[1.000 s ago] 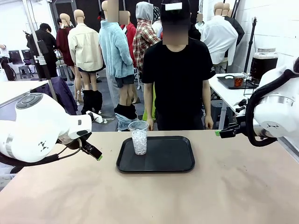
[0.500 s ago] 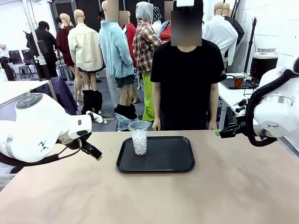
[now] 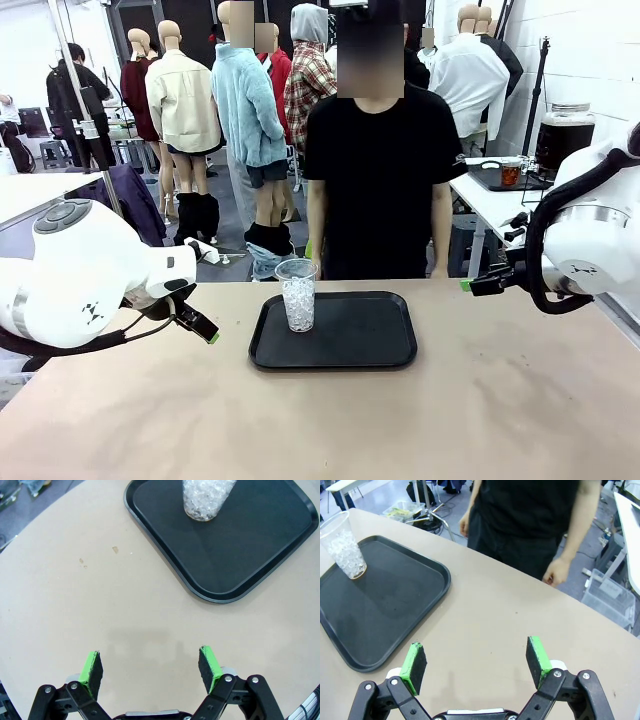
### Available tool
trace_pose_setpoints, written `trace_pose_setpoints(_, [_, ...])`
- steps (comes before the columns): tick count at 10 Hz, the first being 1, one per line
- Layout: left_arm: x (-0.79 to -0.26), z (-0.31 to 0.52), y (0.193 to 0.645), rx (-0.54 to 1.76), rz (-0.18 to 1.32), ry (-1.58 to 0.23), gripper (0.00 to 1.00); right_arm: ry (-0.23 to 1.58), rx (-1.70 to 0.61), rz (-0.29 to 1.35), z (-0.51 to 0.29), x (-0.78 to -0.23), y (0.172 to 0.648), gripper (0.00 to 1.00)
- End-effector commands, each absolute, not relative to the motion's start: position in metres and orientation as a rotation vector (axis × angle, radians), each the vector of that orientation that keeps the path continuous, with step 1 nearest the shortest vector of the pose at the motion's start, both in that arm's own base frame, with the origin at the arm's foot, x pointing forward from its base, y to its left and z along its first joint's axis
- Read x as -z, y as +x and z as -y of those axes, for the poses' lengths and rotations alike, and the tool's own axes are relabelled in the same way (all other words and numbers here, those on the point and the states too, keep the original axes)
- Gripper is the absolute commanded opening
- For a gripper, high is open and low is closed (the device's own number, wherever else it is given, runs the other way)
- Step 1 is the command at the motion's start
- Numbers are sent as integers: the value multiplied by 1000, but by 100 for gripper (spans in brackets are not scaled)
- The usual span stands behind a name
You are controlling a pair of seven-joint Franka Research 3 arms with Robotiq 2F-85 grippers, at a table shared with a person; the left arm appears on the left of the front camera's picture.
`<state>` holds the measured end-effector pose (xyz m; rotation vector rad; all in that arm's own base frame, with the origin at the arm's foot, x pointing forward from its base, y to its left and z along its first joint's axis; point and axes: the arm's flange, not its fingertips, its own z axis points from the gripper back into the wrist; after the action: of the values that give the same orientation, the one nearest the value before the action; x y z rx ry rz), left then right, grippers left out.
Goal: Pour the drink into the iced cup.
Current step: Pick up the iced cup indicated by the human and present it to them.
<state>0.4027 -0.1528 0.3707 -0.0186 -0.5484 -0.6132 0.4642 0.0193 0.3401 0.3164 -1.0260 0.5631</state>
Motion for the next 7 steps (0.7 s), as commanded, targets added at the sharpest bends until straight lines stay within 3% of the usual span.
trace_pose_setpoints(1, [-371, 151, 403, 609, 550, -21, 100, 316, -570, 1030, -18, -341, 462, 100])
trace_pose_setpoints(7, [-371, 151, 403, 609, 550, -21, 100, 316, -570, 1030, -18, -341, 462, 100])
